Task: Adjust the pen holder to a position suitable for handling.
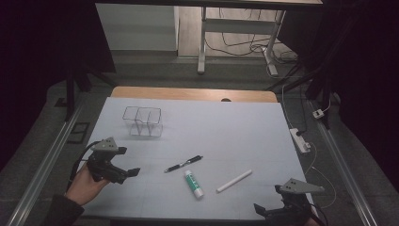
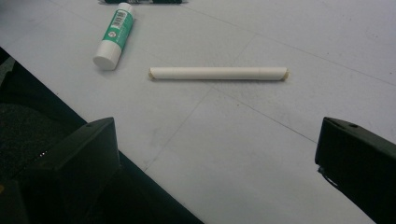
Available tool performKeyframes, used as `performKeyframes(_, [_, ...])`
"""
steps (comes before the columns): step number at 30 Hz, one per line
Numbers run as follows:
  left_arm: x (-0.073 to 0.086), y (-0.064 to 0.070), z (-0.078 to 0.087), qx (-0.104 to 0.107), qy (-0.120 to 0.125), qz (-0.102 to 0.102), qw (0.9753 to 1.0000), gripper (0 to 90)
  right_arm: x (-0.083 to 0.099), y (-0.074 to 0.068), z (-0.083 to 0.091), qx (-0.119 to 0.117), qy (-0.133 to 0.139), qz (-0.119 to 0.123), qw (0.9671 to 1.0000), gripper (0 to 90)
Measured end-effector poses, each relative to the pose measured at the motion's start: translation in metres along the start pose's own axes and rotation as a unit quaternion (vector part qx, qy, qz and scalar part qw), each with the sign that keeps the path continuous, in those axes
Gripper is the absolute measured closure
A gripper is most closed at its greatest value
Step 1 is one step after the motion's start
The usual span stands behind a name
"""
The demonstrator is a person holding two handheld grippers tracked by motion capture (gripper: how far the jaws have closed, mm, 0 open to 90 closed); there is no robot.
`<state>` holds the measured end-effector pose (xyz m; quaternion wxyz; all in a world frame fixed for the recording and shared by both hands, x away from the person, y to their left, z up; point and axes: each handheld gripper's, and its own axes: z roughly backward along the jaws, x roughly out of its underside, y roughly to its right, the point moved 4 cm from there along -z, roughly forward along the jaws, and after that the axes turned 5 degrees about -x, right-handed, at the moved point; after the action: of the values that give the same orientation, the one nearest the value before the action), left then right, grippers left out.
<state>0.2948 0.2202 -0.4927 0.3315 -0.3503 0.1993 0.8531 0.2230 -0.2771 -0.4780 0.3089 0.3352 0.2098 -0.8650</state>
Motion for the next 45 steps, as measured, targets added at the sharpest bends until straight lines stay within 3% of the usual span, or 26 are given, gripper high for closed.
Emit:
performKeyframes(6, [-0.013,-0.012,-0.009,0.003,-0.002,-0.009,1.0000,0.0,0.000,0.000,0.000,-0.001,-0.001,0.000,1.0000,0.0])
performKeyframes(12, [-0.027,-0.021,-0.016,0.006,-0.016,-0.039,0.9991,0.1,0.000,0.000,0.000,-0.001,-0.002,0.000,1.0000,0.0])
performKeyframes(20, [-0.045,-0.039,-0.026,0.023,-0.026,-0.060,0.9976,0.5,0.000,0.000,0.000,-0.001,-0.002,0.001,1.0000,0.0])
performKeyframes(29, [-0.068,-0.062,-0.039,0.031,-0.050,-0.091,0.9941,1.7,0.000,0.001,0.000,-0.003,-0.001,-0.001,1.0000,0.0])
performKeyframes(37, [-0.085,-0.078,-0.048,0.019,-0.059,-0.110,0.9920,3.3,0.000,0.001,0.000,-0.005,0.000,-0.002,1.0000,0.0])
performKeyframes(42, [-0.091,-0.091,-0.058,0.016,-0.092,-0.129,0.9872,9.8,0.000,0.001,0.000,-0.005,0.000,-0.002,1.0000,0.0])
performKeyframes(45, [-0.092,-0.094,-0.061,0.009,-0.102,-0.134,0.9857,13.0,0.001,0.001,0.000,-0.005,0.000,-0.003,1.0000,0.0])
